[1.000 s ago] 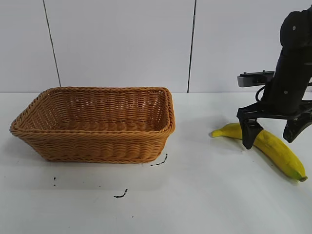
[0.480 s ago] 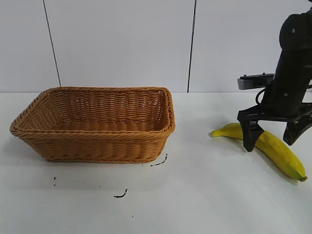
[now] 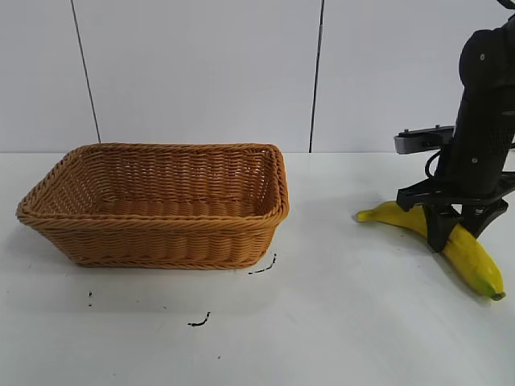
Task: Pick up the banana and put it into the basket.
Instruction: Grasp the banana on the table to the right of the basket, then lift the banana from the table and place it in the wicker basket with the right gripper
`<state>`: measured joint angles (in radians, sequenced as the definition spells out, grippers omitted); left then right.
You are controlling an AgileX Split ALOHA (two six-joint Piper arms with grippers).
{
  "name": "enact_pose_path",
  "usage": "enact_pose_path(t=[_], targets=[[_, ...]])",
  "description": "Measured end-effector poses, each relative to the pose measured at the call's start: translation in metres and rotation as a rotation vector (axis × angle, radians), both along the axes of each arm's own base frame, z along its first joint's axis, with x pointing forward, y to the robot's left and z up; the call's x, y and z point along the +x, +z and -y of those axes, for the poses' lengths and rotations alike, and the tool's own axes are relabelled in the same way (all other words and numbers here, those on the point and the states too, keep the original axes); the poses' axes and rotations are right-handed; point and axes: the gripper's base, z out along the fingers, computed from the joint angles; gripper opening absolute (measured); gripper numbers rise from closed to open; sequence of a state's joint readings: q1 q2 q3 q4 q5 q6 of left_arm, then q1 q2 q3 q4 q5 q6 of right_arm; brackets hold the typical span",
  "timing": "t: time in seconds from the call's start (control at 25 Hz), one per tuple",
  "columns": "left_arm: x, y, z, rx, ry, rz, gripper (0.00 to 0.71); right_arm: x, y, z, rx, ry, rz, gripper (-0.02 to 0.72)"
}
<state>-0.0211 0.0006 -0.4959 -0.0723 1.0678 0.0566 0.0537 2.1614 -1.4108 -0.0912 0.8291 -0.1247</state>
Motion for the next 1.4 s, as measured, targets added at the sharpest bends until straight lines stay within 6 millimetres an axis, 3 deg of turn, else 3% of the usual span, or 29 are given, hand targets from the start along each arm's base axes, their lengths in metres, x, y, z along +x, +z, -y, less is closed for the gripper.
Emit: enact_pose_path(t=[0.16,0.48,0.84,1.0,1.4], targets=[[0.0,0.0,0.0,0.0,0.0,0.0,0.69,0.004,0.021,0.001,-0.009,-0.005,-0.014,0.303],[0.0,0.0,0.0,0.0,0.0,0.0,0.69,0.015,0.111,-0.003,0.032,-0.042,0.029,0.303],[0.0,0.0,0.0,0.0,0.0,0.0,0.69,0.023,0.145,-0.013,0.075,-0.034,0.124,0.303],[0.0,0.0,0.0,0.0,0.0,0.0,0.69,0.026,0.16,-0.041,0.079,0.066,0.176,0.303],[0.0,0.0,0.0,0.0,0.0,0.0,0.69,0.016,0.189,-0.137,0.096,0.344,0.281,0.303]])
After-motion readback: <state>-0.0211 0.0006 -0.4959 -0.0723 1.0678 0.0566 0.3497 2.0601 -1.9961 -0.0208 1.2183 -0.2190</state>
